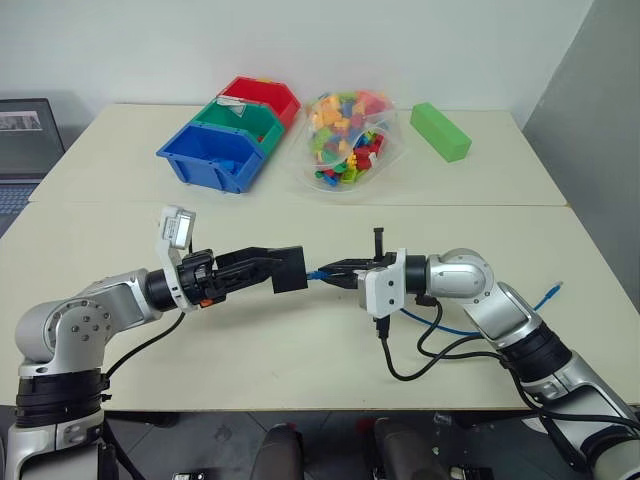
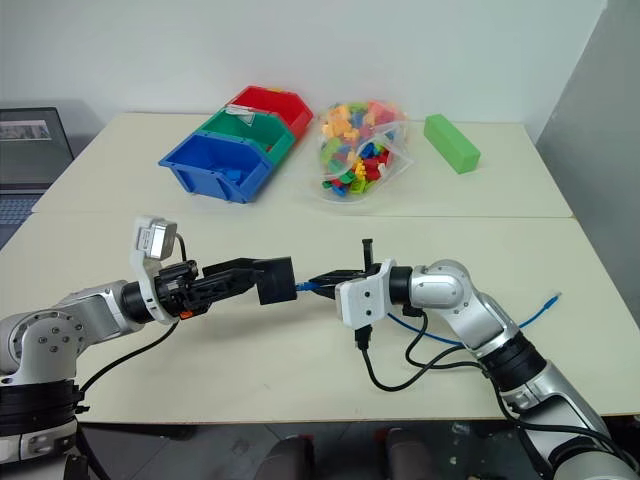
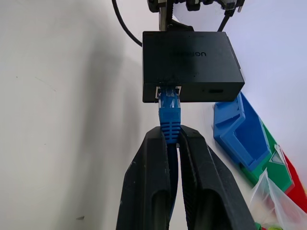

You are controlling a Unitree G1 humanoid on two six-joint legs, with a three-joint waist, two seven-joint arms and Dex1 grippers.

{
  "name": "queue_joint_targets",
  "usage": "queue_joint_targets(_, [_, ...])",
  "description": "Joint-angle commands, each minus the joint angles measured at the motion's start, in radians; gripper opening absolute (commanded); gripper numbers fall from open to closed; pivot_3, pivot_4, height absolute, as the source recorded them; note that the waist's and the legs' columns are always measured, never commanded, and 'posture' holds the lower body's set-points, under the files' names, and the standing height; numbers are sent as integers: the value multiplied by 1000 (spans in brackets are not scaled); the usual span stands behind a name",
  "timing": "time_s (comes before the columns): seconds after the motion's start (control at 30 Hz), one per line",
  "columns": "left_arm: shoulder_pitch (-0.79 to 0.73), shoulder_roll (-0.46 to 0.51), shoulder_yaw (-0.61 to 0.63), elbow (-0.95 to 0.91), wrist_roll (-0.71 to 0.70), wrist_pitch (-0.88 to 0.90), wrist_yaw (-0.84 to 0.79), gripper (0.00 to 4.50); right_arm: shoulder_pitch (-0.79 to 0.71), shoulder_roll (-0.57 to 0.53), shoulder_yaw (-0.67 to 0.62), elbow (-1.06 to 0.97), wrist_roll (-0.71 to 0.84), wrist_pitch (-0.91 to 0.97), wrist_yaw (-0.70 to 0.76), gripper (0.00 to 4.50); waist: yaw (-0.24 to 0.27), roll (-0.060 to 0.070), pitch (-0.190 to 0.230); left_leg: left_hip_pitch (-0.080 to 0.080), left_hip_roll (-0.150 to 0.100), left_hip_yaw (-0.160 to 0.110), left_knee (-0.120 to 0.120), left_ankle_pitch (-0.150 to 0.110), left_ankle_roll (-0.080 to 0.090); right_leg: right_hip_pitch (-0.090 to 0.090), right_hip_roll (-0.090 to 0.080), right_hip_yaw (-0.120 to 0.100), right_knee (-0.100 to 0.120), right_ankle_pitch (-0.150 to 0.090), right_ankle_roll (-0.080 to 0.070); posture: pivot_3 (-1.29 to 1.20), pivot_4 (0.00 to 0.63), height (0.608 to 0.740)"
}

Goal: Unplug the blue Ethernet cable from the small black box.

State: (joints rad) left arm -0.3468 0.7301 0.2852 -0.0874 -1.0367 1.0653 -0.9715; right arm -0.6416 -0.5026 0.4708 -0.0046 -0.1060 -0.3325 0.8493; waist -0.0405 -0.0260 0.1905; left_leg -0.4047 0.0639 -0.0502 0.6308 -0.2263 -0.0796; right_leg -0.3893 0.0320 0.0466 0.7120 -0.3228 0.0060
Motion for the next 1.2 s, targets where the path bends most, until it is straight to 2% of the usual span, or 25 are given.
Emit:
queue_joint_targets(0.03, [-8,1,-1,-32,-20,4,-11,4500,-22,7,-38,-31,2,-12,6,37,1,0,0,0,0,0,0,0,0,0,0,0,0,0,0,0,150,740])
queue_joint_targets(0.1, [-8,-2,-6,-30,-19,2,-12,4500,-22,10,-40,-35,2,-10,8,37,1,0,0,0,0,0,0,0,0,0,0,0,0,0,0,0,150,740])
queue_joint_targets(0.2, [-10,-9,-16,-27,-12,-5,-16,4071,-21,14,-41,-39,0,-10,11,37,2,0,0,0,0,0,0,0,0,0,0,0,0,0,0,0,150,740])
queue_joint_targets(0.27, [-13,-15,-25,-22,-4,-13,-20,3501,-21,18,-42,-41,-2,-9,13,37,2,0,0,0,0,0,0,0,0,0,0,0,0,0,0,0,150,740])
queue_joint_targets(0.43, [-25,-30,-45,-13,5,-27,-20,2509,-17,23,-41,-48,-6,-9,18,36,3,0,0,0,0,0,0,0,0,0,0,0,0,0,0,0,150,740])
queue_joint_targets(0.67, [-37,-31,-71,-6,19,-34,-38,888,-8,22,-42,-65,-2,-5,28,36,5,0,0,0,0,0,0,0,0,0,0,0,0,0,0,0,150,740])
queue_joint_targets(0.9, [-44,-29,-80,1,29,-38,-47,793,10,3,-41,-85,6,6,56,36,6,0,0,0,0,0,0,0,0,0,0,0,0,0,0,0,150,740])
queue_joint_targets(0.93, [-45,-28,-82,1,31,-38,-49,793,14,-2,-42,-93,15,14,66,743,6,0,0,0,0,0,0,0,0,0,0,0,0,0,0,0,150,740])
queue_joint_targets(0.97, [-46,-27,-83,2,32,-38,-52,793,16,-4,-42,-98,20,21,73,875,7,0,0,0,0,0,0,0,0,0,0,0,0,0,0,0,150,740])
queue_joint_targets(1.1, [-62,-22,-103,1,51,-44,-74,793,33,-45,-56,-168,67,99,136,1962,9,0,0,0,0,0,0,0,0,0,0,0,0,0,0,0,150,740])
queue_joint_targets(1.2, [-70,-15,-117,1,65,-51,-94,793,63,-73,-86,-268,186,284,183,2640,9,0,0,0,-1,0,0,0,0,1,0,0,0,0,0,0,150,740])
